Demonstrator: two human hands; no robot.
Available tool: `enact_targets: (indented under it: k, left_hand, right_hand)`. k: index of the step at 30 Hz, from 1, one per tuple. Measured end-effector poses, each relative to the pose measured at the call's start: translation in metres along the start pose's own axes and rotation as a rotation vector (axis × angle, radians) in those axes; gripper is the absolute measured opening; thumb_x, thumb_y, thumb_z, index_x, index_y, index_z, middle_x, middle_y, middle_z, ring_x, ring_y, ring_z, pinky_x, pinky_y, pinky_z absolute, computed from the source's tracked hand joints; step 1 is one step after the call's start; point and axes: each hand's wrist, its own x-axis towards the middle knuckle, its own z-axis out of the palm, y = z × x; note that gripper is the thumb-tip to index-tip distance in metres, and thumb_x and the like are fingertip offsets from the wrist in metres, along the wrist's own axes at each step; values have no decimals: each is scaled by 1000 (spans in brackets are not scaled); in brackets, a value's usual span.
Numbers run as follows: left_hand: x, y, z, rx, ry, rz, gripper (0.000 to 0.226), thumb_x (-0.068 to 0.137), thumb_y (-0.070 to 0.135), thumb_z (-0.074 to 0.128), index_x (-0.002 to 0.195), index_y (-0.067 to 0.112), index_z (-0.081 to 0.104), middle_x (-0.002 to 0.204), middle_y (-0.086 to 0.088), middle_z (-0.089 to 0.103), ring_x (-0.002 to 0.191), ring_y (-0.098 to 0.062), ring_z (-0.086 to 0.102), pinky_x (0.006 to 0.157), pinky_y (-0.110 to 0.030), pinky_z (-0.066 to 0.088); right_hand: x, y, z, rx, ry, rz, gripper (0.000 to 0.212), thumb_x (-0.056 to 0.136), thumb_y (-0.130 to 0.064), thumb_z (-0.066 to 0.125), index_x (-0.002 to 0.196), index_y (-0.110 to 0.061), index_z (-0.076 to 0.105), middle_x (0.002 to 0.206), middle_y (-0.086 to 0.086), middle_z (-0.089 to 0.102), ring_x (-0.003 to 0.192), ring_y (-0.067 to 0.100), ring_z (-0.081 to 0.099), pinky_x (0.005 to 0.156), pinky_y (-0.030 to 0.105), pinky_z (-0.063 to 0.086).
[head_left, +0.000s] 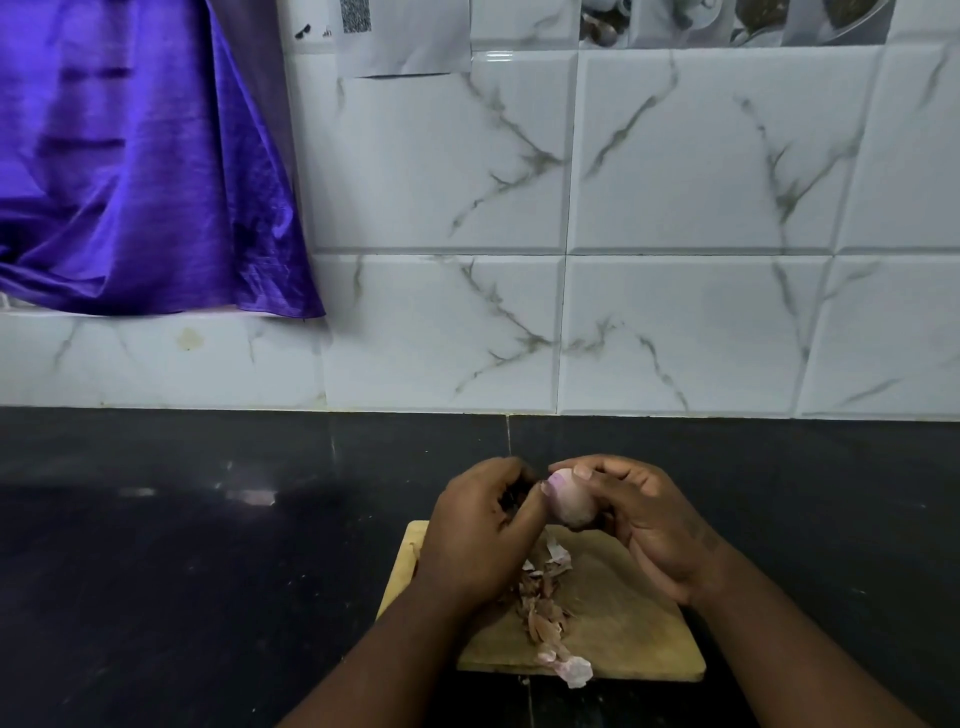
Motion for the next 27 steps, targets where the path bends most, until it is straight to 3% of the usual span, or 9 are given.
enact_targets:
  k: [4,8,11,15,18,22,27]
  left_hand:
    - [0,-2,1,-13,2,-22,17,96,24,63,80,28,66,73,11,62,70,-9,59,61,-33,49]
    - [-1,0,1,-99,-2,-25,24,99,31,54,78,26,63,74,6,63,73,-14,61,64,-43,51]
    - [-1,2,1,-84,-12,-23,20,96,40,60,83,28,68,76,8,65,72,-11,62,61,-35,51]
    - [-1,-1,3,-78,-21,-41,20,97,21,65,80,32,66,74,11,63,69,-8,58,60,-28,47]
    - [-1,-2,4,-61,-18,-57,20,99,20,62,81,30,65,75,10,63,70,-9,59,61,-34,50]
    - [-2,0,2,-166,20,-47,24,102,37,50,81,30,61,77,4,64,75,-17,63,67,-49,53]
    - [-3,1,4,-174,-31,-36,15,100,31,55,86,31,59,79,6,63,73,-13,60,67,-49,53]
  right_hand:
    - [0,0,1,14,1,-2,32,83,-19,69,107,2,77,106,30,74,93,34,71,84,44,59]
    - [0,-1,1,27,9,2,34,82,-21,70,106,1,77,105,28,74,91,31,71,83,44,59]
    - [-1,-1,0,28,-2,-2,33,82,-20,70,106,2,77,106,30,73,93,34,71,85,44,58]
    - [0,-1,1,40,-5,-6,32,83,-19,69,105,3,77,105,29,74,92,33,71,85,44,59]
    - [0,0,1,38,-10,-7,32,85,-18,68,108,4,76,108,31,73,94,34,71,85,44,59]
    - [-1,-2,1,50,-18,-2,32,84,-18,67,107,3,76,103,28,75,88,28,75,74,37,62]
    - [-1,-1,2,48,-3,-8,33,82,-21,69,105,1,77,101,26,75,87,29,73,78,40,62]
